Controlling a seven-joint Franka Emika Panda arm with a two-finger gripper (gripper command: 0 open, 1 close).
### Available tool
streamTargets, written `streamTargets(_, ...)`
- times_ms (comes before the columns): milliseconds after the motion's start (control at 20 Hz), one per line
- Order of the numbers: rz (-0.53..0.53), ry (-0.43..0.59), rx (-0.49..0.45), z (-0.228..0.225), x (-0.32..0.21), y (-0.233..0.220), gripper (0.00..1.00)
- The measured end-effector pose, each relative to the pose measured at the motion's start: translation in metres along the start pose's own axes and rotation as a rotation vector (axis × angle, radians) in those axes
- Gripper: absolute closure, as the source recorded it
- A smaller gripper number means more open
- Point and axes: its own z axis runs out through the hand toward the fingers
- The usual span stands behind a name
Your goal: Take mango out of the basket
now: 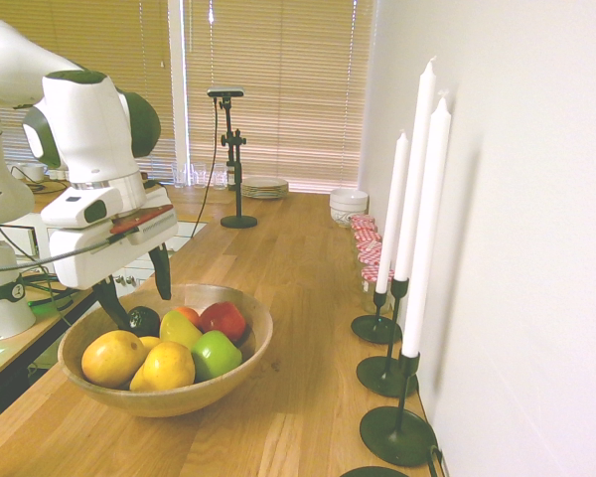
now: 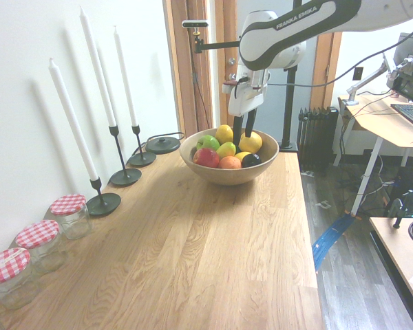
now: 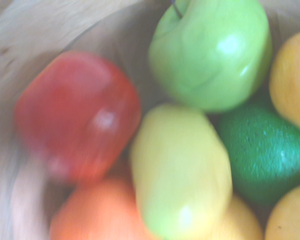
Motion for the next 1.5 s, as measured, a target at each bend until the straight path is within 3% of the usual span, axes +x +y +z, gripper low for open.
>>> streamTargets(650,-0.015,-0.049,-0.036,0.045,0.013,-0.029,0.0)
streamTargets(700,-0.015,-0.049,-0.036,0.045,0.013,-0.029,1.0)
streamTargets(1500,-0.006,-0.061,-0.042,0.051,0.01,-0.026,1.0)
